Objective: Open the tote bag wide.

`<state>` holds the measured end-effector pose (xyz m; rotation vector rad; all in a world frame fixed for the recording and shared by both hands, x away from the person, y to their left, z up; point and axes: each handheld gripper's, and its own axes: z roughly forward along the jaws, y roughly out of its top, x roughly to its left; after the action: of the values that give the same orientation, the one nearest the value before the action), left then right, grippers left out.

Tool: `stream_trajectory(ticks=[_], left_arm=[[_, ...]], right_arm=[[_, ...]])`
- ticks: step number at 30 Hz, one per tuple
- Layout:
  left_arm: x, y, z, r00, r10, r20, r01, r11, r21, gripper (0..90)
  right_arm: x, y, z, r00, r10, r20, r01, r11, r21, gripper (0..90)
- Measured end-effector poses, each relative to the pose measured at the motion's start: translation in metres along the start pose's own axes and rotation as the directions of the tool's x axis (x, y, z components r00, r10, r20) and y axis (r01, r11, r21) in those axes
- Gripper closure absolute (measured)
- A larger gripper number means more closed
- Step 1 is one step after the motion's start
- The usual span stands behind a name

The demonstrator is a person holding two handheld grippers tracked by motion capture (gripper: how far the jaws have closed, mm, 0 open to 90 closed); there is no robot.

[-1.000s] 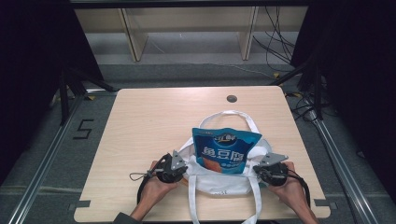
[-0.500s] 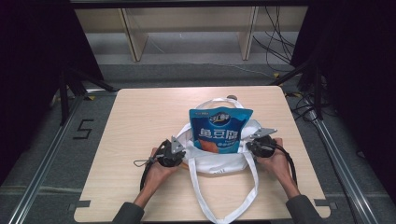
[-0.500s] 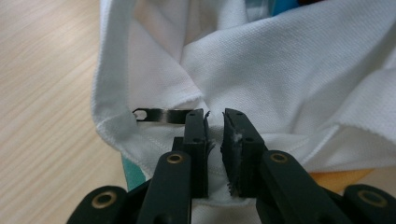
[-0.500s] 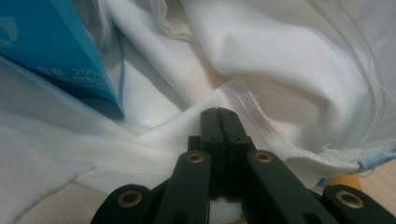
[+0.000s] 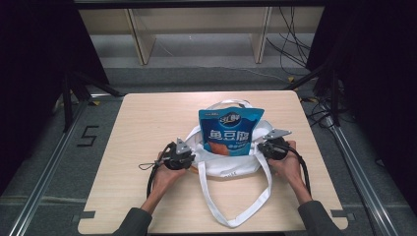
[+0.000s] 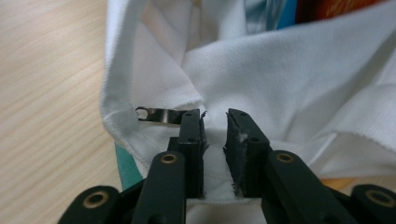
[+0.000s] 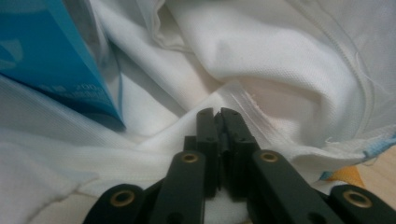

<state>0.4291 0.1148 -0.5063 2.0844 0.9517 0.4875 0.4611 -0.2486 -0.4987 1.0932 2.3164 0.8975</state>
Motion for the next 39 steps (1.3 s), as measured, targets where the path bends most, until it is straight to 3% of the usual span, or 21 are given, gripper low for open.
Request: stream_trajectory(ticks=[1,2,4,7,9,10,14,17,21,23,25,26,28,29,30,32,34,35,36,37,39], left_arm=[[0.002,0.0,-0.003,0.9985,-0.049,0.026,0.049,0.9986,-0.017,71.0],[0.002,0.001,-0.006,0.9976,-0.059,0.036,0.06,0.9978,-0.028,67.0],[0.003,0.005,-0.013,0.9989,-0.036,0.032,0.037,0.9983,-0.046,62.8],[-0.001,0.012,-0.024,0.9969,-0.061,0.05,0.065,0.9946,-0.081,57.5],[-0.002,0.015,-0.03,0.9982,-0.027,0.054,0.032,0.9961,-0.082,54.9],[-0.003,0.015,-0.033,0.9979,-0.029,0.057,0.034,0.9958,-0.085,54.0],[-0.01,0.012,-0.045,0.9938,-0.053,0.097,0.063,0.9925,-0.105,48.0],[-0.013,0.005,-0.056,0.9939,-0.04,0.102,0.052,0.9925,-0.111,42.0],[-0.016,-0.007,-0.059,0.9945,-0.033,0.099,0.045,0.992,-0.118,38.1],[-0.016,-0.012,-0.059,0.9947,-0.032,0.098,0.041,0.995,-0.092,36.4],[-0.02,-0.018,-0.06,0.9911,-0.084,0.104,0.095,0.9901,-0.103,34.2],[-0.019,-0.019,-0.062,0.9925,-0.067,0.102,0.077,0.9927,-0.094,32.9],[-0.021,-0.021,-0.064,0.9914,-0.087,0.098,0.097,0.9904,-0.099,30.5],[-0.022,-0.023,-0.064,0.9909,-0.09,0.1,0.1,0.9894,-0.105,29.2],[-0.022,-0.025,-0.065,0.992,-0.078,0.099,0.087,0.992,-0.091,27.9],[-0.024,-0.028,-0.066,0.9897,-0.09,0.111,0.1,0.9913,-0.086,24.6],[-0.026,-0.031,-0.067,0.9849,-0.115,0.13,0.125,0.9894,-0.074,22.4],[-0.027,-0.032,-0.067,0.9839,-0.121,0.132,0.133,0.9879,-0.081,21.7],[-0.027,-0.033,-0.069,0.9854,-0.108,0.132,0.119,0.9896,-0.08,20.7],[-0.028,-0.034,-0.07,0.985,-0.112,0.131,0.123,0.9893,-0.078,18.8],[-0.028,-0.036,-0.073,0.9867,-0.103,0.126,0.113,0.9907,-0.076,16.2]], right_arm=[[0.001,0.001,-0.003,0.9997,0.021,-0.009,-0.021,1.0,-0.003,82.7],[0.0,0.002,-0.006,0.9995,0.027,-0.016,-0.028,1.0,-0.013,80.9],[-0.001,0.005,-0.014,1.0,0.008,-0.005,-0.009,0.998,-0.054,78.5],[-0.005,0.007,-0.027,0.9992,0.004,0.04,0.001,0.994,-0.111,74.8],[-0.007,0.007,-0.04,0.9991,0.026,0.033,-0.021,0.989,-0.147,72.2],[-0.008,0.006,-0.046,0.999,0.014,0.044,-0.007,0.988,-0.156,70.3],[-0.005,-0.001,-0.068,0.9988,0.04,0.027,-0.035,0.984,-0.175,62.1],[-0.002,-0.008,-0.081,0.997,0.074,0.023,-0.069,0.982,-0.177,54.9],[0.001,-0.02,-0.089,0.9965,0.072,0.041,-0.064,0.982,-0.175,50.2],[0.003,-0.025,-0.09,0.9971,0.067,0.036,-0.061,0.986,-0.158,49.1],[0.006,-0.029,-0.091,0.9964,0.079,0.03,-0.073,0.986,-0.147,47.9],[0.008,-0.032,-0.092,0.9968,0.07,0.037,-0.064,0.987,-0.148,47.1],[0.01,-0.034,-0.093,0.9971,0.071,0.027,-0.066,0.987,-0.147,45.7],[0.013,-0.036,-0.094,0.9946,0.103,0.014,-0.1,0.985,-0.14,45.1],[0.012,-0.036,-0.095,0.9966,0.08,0.018,-0.077,0.986,-0.148,44.4],[0.017,-0.038,-0.097,0.9942,0.107,0.017,-0.103,0.984,-0.146,43.1],[0.015,-0.039,-0.097,0.9971,0.075,0.015,-0.072,0.986,-0.148,41.9],[0.018,-0.041,-0.098,0.995,0.097,0.021,-0.094,0.985,-0.143,41.3],[0.017,-0.041,-0.098,0.9961,0.086,0.018,-0.083,0.986,-0.145,40.7],[0.02,-0.043,-0.099,0.9922,0.124,0.009,-0.122,0.984,-0.128,40.3],[0.018,-0.045,-0.099,0.9956,0.09,0.024,-0.086,0.986,-0.144,39.7]])
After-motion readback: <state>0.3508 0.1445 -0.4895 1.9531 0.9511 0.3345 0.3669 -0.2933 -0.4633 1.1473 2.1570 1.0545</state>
